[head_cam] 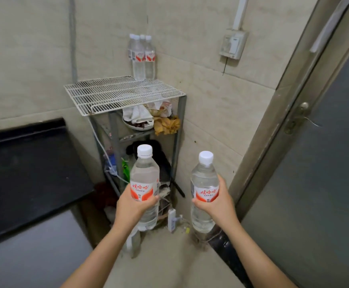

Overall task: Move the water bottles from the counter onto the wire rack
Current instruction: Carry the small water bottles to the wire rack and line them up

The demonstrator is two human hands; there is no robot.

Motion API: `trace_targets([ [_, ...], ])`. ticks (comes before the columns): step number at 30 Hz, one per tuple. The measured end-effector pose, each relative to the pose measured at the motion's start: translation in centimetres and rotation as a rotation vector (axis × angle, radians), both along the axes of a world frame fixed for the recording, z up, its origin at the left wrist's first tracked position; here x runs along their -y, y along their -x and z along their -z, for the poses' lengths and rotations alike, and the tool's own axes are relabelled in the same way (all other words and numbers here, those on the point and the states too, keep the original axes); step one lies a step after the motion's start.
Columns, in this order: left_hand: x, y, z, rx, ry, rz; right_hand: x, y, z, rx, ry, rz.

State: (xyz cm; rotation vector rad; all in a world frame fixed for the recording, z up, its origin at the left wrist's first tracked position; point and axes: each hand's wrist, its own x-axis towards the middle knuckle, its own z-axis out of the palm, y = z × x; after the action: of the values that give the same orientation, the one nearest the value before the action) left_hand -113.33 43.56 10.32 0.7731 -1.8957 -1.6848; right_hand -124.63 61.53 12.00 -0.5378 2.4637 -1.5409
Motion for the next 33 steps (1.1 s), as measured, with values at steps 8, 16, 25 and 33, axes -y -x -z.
trace_targets([
  [8,6.6,5.9,1.5,0.036,0.005,-0.143,9.1,7.2,0.5,0.022,-0.020,-0.225],
  [16,17.5,18.8,-2.2,-0.074,-0.005,-0.139,19.4,18.8,-3.7,-0.076,0.064,-0.158],
  [25,24.3,27.6,-9.3,-0.388,0.033,-0.147,26.9,28.2,-10.3,-0.293,0.273,-0.003],
  [33,28.9,30.9,-12.5,-0.477,0.094,-0.277,32.9,35.6,-13.6,-0.432,0.455,-0.021],
])
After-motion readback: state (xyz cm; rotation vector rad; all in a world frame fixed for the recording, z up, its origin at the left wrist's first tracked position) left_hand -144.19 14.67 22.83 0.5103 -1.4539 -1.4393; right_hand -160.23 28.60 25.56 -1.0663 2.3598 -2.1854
